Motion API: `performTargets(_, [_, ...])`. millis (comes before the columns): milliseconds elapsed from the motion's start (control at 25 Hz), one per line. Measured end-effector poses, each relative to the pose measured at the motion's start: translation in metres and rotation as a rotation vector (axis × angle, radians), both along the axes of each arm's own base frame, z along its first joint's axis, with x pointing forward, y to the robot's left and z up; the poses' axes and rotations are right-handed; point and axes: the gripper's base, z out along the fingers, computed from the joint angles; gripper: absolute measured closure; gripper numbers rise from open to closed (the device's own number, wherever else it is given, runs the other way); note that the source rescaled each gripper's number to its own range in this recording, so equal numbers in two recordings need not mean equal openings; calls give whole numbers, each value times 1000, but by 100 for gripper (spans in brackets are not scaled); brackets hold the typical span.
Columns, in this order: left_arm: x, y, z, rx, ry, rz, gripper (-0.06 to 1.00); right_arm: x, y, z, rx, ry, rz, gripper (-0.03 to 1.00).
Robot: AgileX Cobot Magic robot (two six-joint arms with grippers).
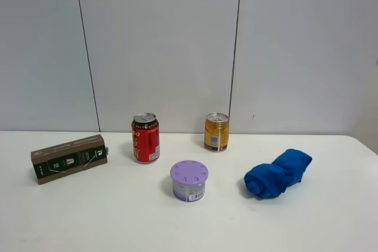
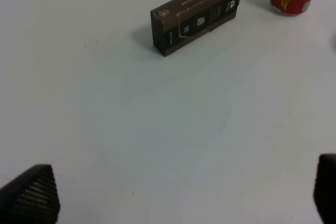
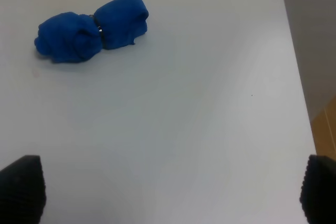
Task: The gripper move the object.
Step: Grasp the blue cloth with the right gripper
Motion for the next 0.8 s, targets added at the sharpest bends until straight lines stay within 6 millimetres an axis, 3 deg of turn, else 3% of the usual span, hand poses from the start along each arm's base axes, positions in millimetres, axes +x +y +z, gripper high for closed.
performTargets(800, [0, 0, 0, 0, 0, 0, -6, 0, 0, 0, 0, 0, 0, -3])
